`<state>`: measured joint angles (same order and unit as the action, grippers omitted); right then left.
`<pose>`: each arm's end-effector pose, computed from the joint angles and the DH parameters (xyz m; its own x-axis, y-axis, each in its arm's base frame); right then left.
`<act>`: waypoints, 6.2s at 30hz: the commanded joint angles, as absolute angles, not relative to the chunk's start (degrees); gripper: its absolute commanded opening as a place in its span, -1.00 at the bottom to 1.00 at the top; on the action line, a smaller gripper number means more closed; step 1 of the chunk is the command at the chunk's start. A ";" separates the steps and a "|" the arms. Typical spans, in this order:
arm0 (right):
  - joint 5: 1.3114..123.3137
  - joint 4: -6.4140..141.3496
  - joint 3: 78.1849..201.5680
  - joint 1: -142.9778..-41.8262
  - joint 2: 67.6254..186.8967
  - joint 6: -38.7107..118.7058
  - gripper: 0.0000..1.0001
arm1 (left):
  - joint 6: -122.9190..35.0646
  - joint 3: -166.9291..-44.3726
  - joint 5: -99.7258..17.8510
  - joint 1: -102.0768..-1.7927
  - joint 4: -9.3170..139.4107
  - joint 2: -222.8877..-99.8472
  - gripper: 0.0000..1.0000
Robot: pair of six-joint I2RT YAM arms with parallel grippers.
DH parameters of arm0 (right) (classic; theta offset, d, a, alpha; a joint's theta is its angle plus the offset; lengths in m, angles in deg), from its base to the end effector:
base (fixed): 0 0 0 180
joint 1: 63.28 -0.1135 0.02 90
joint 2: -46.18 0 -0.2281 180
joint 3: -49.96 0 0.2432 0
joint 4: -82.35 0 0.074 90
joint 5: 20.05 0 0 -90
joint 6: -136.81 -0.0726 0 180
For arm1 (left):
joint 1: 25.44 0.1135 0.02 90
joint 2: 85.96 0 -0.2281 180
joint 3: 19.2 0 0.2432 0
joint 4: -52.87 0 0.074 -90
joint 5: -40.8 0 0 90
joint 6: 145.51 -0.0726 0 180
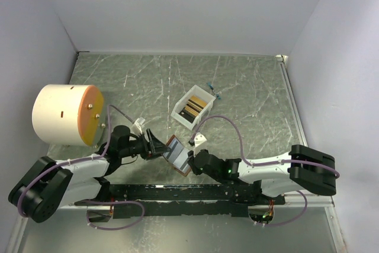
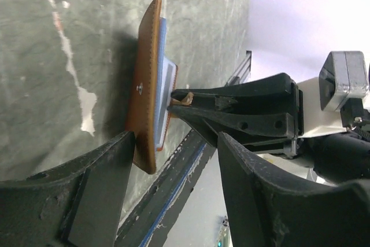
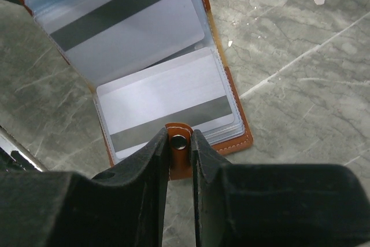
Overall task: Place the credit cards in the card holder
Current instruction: Close the card holder at the center of the board.
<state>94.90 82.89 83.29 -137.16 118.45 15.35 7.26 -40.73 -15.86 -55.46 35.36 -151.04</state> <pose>0.0986 0.2310 0.0911 -0.5538 -0.2119 -0.8052 -0.5747 0.7971 0.1855 0.1715 -0.1452 0.0937 -0.9258 -0.3230 -0.1966 0.0489 0.4132 -0.9093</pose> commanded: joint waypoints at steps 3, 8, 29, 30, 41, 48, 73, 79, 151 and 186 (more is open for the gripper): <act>97.78 88.13 82.18 -137.10 118.23 19.97 -0.60 | 9.17 -40.54 -14.76 -60.06 23.36 -153.90 0.38; 98.49 92.08 80.77 -137.10 117.52 22.33 -0.60 | 7.52 -42.77 -17.37 -64.35 24.13 -154.16 0.39; 98.67 98.23 75.90 -137.10 113.94 23.34 -0.61 | 7.71 -47.45 -18.45 -69.93 14.20 -164.35 0.18; 98.75 98.19 76.00 -137.10 114.17 23.36 -0.61 | 7.35 -47.91 -18.50 -70.25 14.38 -164.84 0.23; 98.34 99.24 75.62 -137.10 114.36 23.19 -0.61 | 2.21 -51.15 -22.59 -71.30 21.09 -169.57 0.11; 98.61 97.19 75.82 -137.18 112.42 24.04 -0.61 | -0.15 -53.15 -26.86 -72.56 26.36 -172.04 0.16; 97.50 85.44 75.54 -137.29 102.82 15.39 -0.43 | -6.04 -62.80 -41.70 -79.33 49.06 -177.72 -0.06; 98.03 80.61 76.12 -137.28 98.57 11.21 -0.36 | -5.82 -64.60 -45.95 -80.85 54.36 -177.98 -0.08; 92.95 59.34 87.68 -137.15 105.32 -19.90 -0.52 | -6.53 -58.84 -45.12 -84.94 58.36 -164.74 -0.72; 85.51 59.93 82.58 -124.40 99.82 -20.66 -0.62 | 1.26 -59.38 -48.48 -84.94 58.44 -168.31 -0.61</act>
